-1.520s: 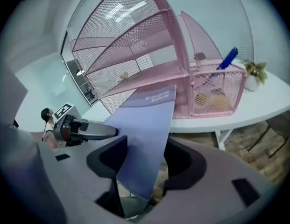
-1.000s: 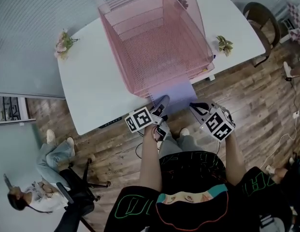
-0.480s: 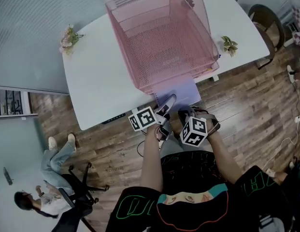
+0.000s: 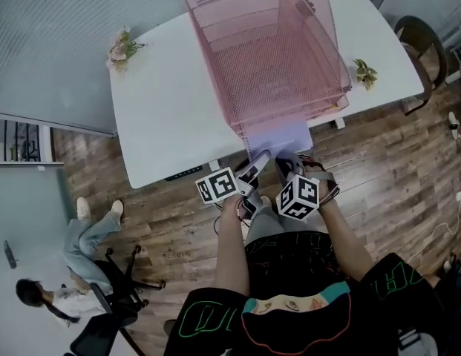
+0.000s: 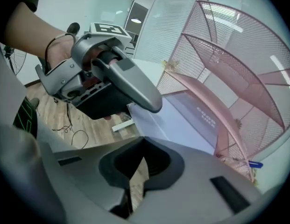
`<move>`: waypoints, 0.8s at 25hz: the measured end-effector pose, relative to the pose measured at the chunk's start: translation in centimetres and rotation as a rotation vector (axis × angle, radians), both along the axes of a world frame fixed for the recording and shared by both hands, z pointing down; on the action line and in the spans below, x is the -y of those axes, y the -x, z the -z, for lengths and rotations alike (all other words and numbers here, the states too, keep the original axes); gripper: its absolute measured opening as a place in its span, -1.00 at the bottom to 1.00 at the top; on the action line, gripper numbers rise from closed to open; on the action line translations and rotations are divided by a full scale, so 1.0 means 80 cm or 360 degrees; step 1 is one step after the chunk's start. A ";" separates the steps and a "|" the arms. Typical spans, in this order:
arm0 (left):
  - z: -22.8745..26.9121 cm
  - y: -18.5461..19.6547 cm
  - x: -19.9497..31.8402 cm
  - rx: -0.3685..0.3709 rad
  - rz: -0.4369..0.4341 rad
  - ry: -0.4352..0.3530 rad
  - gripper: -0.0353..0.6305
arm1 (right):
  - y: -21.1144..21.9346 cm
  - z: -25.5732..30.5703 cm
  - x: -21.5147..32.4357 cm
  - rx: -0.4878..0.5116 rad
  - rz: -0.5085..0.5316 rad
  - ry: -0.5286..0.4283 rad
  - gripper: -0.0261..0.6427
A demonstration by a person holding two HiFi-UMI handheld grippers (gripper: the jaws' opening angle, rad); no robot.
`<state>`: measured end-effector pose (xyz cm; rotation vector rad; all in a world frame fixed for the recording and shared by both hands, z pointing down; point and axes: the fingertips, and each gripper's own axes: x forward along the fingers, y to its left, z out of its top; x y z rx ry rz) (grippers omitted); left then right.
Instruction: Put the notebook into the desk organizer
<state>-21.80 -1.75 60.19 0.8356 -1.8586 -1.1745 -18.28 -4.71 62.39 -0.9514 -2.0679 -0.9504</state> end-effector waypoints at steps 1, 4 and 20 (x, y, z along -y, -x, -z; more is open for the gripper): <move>0.000 -0.002 -0.004 -0.0001 -0.0001 0.0000 -0.06 | 0.005 0.002 -0.001 0.0025 -0.0005 -0.0007 -0.91; -0.001 -0.010 -0.013 -0.0003 -0.0019 0.0027 -0.13 | 0.020 0.004 -0.003 0.0077 -0.0014 -0.0018 -0.91; 0.061 -0.017 -0.013 0.0448 -0.0162 0.0123 -0.91 | 0.104 0.008 0.008 0.0206 -0.0037 -0.0107 -0.91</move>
